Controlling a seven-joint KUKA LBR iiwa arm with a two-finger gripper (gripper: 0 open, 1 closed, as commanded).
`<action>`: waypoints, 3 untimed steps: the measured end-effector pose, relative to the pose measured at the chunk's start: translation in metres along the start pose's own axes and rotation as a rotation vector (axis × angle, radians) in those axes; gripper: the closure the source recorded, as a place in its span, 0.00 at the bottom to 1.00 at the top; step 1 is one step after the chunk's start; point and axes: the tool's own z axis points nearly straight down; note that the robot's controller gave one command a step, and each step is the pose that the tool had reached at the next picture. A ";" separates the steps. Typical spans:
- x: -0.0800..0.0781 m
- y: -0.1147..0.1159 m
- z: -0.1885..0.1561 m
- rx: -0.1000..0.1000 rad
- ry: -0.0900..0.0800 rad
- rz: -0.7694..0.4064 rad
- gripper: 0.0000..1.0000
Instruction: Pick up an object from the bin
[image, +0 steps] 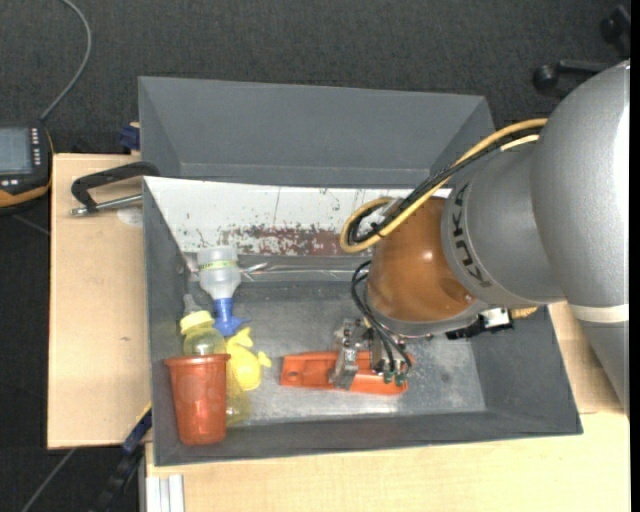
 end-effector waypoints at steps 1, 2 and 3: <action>0.000 0.000 0.000 0.000 -0.001 0.000 1.00; 0.002 0.000 -0.010 0.001 0.005 -0.001 1.00; 0.002 0.000 -0.034 0.001 0.005 0.000 1.00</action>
Offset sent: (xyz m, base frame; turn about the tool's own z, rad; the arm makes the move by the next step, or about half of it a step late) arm 0.0001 0.0000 0.0790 0.0000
